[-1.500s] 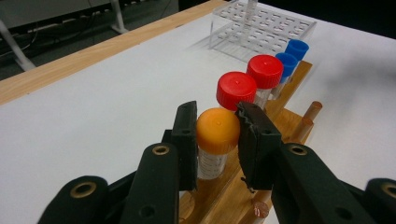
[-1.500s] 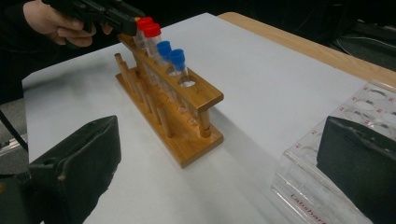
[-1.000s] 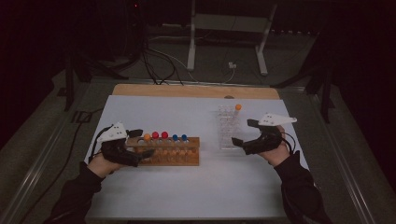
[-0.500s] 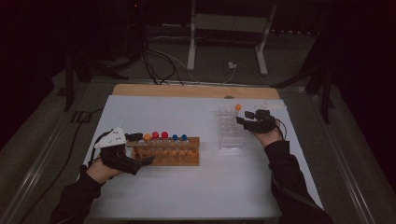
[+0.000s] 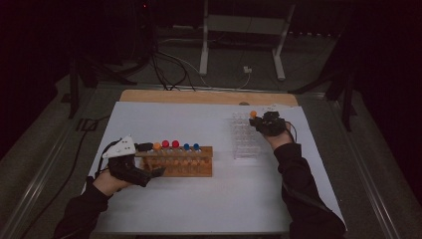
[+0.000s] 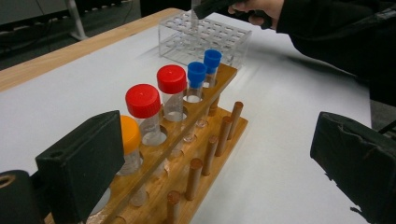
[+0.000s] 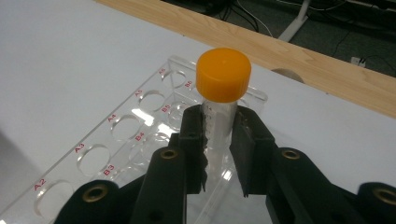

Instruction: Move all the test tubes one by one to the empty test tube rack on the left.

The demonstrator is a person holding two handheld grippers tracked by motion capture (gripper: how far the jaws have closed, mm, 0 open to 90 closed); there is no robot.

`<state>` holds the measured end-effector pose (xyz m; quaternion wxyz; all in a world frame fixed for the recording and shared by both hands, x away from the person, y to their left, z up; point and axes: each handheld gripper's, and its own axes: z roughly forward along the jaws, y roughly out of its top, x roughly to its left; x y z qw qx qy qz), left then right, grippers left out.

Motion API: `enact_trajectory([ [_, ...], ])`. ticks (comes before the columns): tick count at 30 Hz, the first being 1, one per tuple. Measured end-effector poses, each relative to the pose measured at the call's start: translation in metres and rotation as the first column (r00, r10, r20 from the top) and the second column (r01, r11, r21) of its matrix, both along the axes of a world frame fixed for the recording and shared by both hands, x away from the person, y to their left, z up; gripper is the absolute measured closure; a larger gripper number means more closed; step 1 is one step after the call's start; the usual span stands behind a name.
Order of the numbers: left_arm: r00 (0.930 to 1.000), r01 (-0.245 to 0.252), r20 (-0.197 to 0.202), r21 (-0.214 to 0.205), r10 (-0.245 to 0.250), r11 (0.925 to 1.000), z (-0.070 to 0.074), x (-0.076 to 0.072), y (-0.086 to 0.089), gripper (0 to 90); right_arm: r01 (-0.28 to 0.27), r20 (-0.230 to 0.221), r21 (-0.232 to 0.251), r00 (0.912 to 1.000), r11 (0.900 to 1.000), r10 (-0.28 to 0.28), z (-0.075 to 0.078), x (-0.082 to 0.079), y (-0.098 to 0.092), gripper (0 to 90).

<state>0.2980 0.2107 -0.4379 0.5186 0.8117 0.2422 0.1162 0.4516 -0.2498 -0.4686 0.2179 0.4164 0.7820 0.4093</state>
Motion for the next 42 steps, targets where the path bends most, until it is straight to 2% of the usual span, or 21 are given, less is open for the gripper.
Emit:
enact_trajectory([
  [4,1.0,0.003,-0.001,-0.003,-0.003,1.0,0.001,0.0,0.0,3.7,-0.002,0.019,0.005,0.9998,1.0,0.002,0.009,-0.002,-0.001,75.1],
  [16,0.9999,0.014,0.003,-0.015,-0.014,0.9998,0.009,-0.002,0.0,3.7,-0.037,0.104,0.013,0.994,0.9992,0.035,0.057,-0.021,-0.007,75.2],
  [26,0.9992,0.038,-0.014,-0.02,-0.038,0.9991,0.015,-0.004,-0.006,3.7,-0.131,0.119,0.017,0.9846,0.9913,0.128,0.08,-0.049,0.002,75.3],
  [33,0.9983,0.058,-0.011,-0.015,-0.058,0.9982,0.019,-0.007,-0.013,3.7,-0.204,0.126,0.024,0.9717,0.9786,0.2,0.089,-0.077,0.011,75.3],
  [39,0.9975,0.07,-0.002,-0.017,-0.07,0.9974,0.023,-0.01,-0.02,3.8,-0.271,0.115,0.012,0.9565,0.9625,0.268,0.089,-0.102,0.019,75.3],
  [42,0.9961,0.088,-0.005,-0.008,-0.088,0.996,0.025,-0.011,-0.025,3.8,-0.309,0.101,0.006,0.9465,0.9512,0.307,0.086,-0.114,0.024,75.3],
])
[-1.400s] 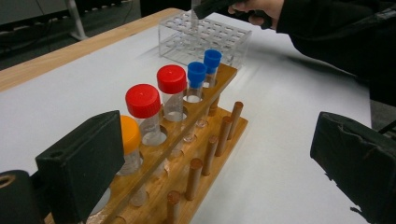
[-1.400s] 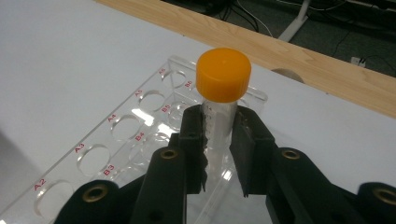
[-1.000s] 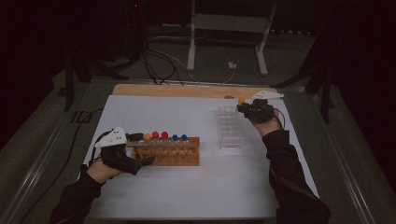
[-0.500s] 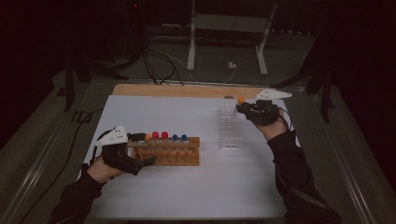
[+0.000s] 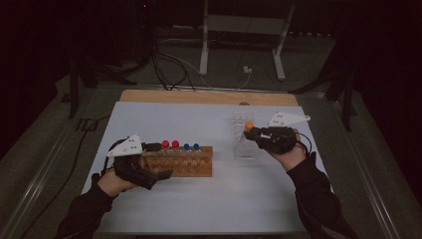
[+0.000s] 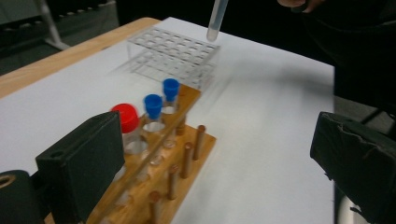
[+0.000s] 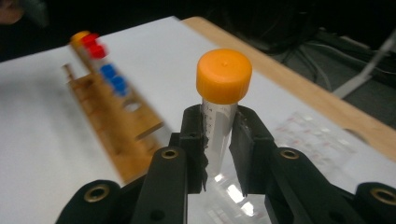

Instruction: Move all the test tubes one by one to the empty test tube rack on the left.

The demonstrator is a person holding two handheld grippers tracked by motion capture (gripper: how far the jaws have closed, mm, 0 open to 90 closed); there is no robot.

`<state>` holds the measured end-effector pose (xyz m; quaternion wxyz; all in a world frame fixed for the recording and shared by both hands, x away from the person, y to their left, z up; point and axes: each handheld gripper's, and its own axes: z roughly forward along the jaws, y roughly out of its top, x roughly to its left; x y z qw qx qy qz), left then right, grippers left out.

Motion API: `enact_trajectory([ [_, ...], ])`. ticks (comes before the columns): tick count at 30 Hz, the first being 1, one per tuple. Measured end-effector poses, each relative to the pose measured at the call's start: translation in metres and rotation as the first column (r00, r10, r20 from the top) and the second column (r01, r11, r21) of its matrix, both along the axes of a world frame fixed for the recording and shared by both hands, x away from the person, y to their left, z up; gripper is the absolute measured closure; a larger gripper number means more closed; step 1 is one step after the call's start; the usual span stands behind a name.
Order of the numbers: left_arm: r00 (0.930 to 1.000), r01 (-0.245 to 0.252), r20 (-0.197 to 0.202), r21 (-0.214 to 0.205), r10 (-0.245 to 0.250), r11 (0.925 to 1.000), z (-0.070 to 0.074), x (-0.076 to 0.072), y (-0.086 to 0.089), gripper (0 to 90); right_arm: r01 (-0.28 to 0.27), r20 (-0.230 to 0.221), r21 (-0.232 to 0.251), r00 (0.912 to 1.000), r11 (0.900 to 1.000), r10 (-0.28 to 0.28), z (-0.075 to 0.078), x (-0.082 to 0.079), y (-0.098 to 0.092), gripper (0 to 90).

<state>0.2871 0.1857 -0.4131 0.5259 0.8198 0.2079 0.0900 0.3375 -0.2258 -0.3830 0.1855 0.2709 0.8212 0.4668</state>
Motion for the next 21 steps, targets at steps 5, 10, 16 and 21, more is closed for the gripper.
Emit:
enact_trajectory([
  [5,0.9993,0.037,-0.006,0.003,-0.037,0.9993,0.003,-0.002,-0.011,3.8,-0.051,-0.022,-0.019,0.9985,0.9985,0.05,-0.008,-0.016,0.008,75.4],
  [10,0.9974,0.07,-0.015,0.012,-0.07,0.9974,0.002,-0.005,-0.023,3.8,-0.099,-0.049,-0.018,0.994,0.9949,0.098,-0.018,-0.029,0.015,75.3],
  [16,0.9936,0.111,-0.025,0.019,-0.111,0.9936,0.0,-0.006,-0.039,3.8,-0.144,-0.078,-0.031,0.9868,0.989,0.142,-0.031,-0.044,0.023,75.3],
  [21,0.9882,0.149,-0.037,0.014,-0.149,0.9887,-0.003,-0.007,-0.052,3.8,-0.18,-0.106,-0.051,0.979,0.9824,0.174,-0.042,-0.054,0.03,75.3],
])
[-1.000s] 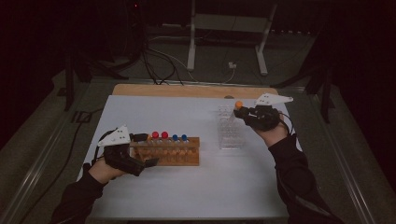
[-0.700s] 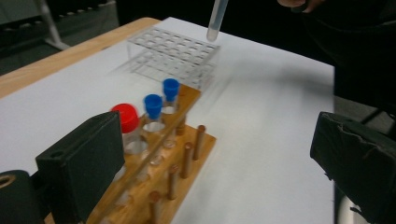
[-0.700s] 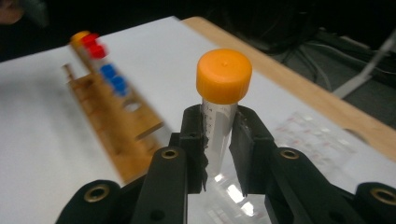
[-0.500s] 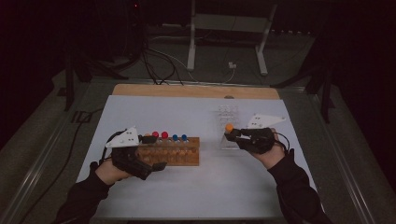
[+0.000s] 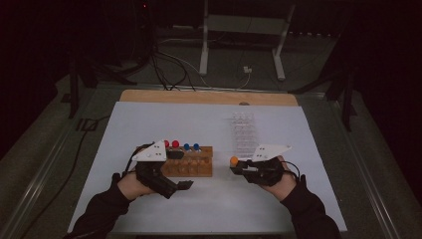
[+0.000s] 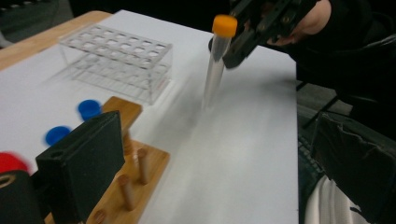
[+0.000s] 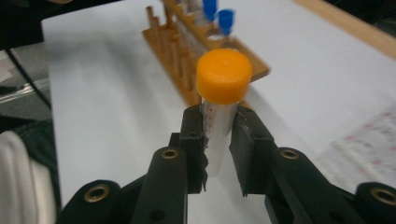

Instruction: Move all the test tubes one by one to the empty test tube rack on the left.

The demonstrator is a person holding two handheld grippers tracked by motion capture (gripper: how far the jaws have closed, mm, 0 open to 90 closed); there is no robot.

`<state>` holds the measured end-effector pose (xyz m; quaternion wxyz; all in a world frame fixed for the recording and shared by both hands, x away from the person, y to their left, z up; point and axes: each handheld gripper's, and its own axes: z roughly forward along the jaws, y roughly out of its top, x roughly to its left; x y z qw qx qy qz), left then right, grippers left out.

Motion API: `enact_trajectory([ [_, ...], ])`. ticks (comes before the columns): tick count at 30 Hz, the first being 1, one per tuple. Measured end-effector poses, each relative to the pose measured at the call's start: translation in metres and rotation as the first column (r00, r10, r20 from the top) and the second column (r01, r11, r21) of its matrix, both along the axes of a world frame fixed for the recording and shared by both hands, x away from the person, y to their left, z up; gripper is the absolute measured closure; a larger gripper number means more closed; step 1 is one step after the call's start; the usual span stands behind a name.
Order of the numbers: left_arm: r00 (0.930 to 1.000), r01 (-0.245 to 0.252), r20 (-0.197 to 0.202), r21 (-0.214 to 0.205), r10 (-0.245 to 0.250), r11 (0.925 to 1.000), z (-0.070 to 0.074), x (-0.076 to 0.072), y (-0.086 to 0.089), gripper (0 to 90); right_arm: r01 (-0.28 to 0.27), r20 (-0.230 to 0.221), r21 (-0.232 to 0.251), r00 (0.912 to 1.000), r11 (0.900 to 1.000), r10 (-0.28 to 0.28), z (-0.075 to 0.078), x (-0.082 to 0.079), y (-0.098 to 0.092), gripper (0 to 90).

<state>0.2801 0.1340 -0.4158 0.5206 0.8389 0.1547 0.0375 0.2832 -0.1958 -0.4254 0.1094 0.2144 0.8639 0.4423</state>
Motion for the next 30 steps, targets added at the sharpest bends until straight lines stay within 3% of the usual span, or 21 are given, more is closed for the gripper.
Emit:
enact_trajectory([
  [11,0.9978,0.066,-0.011,-0.013,-0.066,0.9978,-0.003,-0.005,-0.026,3.8,-0.077,-0.01,-0.03,0.997,0.9966,0.077,-0.014,-0.018,0.022,75.3],
  [20,0.9961,0.088,-0.002,-0.017,-0.088,0.996,-0.004,-0.012,-0.037,4.8,-0.138,-0.022,-0.008,0.9902,0.9903,0.138,-0.018,-0.026,0.038,75.3],
  [30,0.9937,0.112,0.004,-0.024,-0.112,0.9934,-0.009,-0.015,-0.046,16.9,-0.167,-0.023,0.002,0.9858,0.986,0.167,-0.017,-0.031,0.046,75.3],
])
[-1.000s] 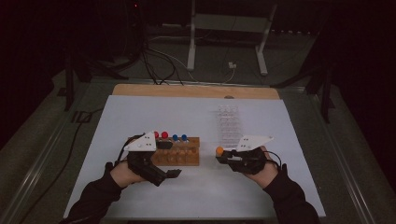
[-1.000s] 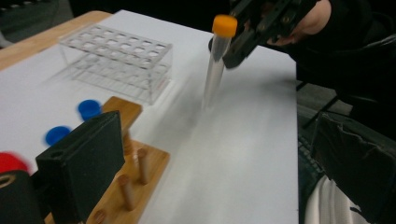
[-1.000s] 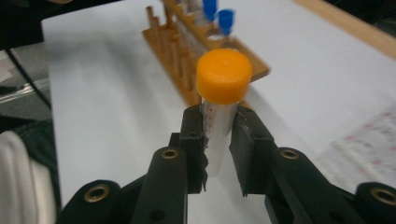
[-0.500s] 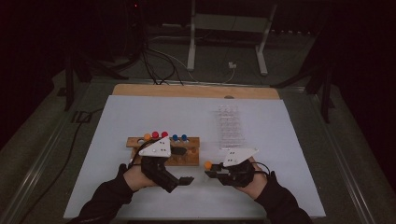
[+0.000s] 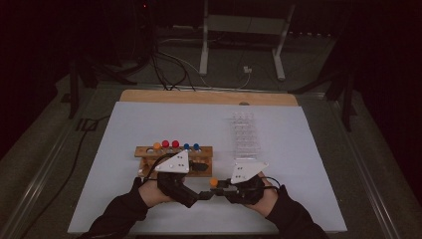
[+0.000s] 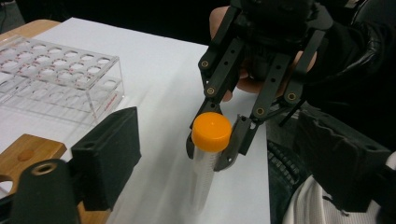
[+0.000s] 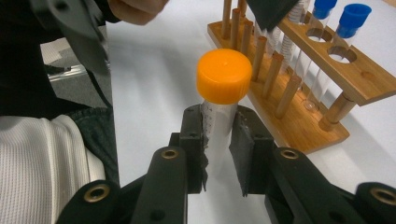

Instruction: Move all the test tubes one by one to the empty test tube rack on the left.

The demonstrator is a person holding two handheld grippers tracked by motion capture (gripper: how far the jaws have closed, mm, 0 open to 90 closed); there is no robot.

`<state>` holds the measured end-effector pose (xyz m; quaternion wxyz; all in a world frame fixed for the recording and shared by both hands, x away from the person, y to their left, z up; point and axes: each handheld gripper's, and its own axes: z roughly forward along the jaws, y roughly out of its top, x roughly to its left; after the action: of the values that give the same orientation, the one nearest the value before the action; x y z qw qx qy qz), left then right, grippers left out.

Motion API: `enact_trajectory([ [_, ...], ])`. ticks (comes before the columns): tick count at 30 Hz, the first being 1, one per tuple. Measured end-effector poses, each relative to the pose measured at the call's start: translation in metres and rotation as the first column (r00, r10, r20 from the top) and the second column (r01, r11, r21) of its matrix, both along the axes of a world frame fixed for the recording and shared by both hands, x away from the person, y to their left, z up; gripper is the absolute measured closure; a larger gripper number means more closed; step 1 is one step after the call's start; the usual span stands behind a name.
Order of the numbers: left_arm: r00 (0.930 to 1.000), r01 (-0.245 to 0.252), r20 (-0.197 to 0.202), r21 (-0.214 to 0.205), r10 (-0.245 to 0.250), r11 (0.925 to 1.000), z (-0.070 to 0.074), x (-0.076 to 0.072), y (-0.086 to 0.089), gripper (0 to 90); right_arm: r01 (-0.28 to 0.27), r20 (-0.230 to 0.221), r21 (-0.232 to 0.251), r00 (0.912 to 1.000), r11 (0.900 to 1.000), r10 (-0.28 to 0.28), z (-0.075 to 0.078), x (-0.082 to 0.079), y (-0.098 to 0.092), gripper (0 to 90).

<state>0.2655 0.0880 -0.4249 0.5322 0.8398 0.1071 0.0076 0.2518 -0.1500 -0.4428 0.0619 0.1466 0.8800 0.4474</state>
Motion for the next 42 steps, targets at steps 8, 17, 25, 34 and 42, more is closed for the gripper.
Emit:
enact_trajectory([
  [8,0.9999,0.007,0.013,-0.009,-0.006,0.9999,-0.0029,0.0001,-0.0005,38.5,-0.003,0.002,-0.003,1.0,1.0,0.003,-0.0003,-0.001,0.001,75.3],
  [17,0.9993,0.016,0.033,-0.001,-0.016,0.9999,-0.0071,0.0006,-0.002,54.4,-0.009,0.001,-0.002,1.0,1.0,0.009,0.0,-0.0015,0.0014,75.3],
  [25,0.999,0.022,0.039,0.0,-0.022,0.9998,-0.0087,0.0017,-0.0032,64.7,-0.009,-0.001,-0.005,1.0,0.9999,0.009,-0.0006,-0.0015,0.0018,75.3],
  [34,0.9989,0.016,0.044,0.009,-0.017,0.9998,-0.01,0.0029,-0.0065,69.2,-0.004,-0.001,-0.008,1.0,1.0,0.004,-0.0011,-0.0003,0.0016,75.3],
  [42,0.9982,0.007,0.06,0.013,-0.008,0.9999,-0.0102,0.003,-0.0081,71.3,0.009,0.002,-0.007,1.0,0.9999,-0.009,-0.002,0.0009,0.0009,75.3],
])
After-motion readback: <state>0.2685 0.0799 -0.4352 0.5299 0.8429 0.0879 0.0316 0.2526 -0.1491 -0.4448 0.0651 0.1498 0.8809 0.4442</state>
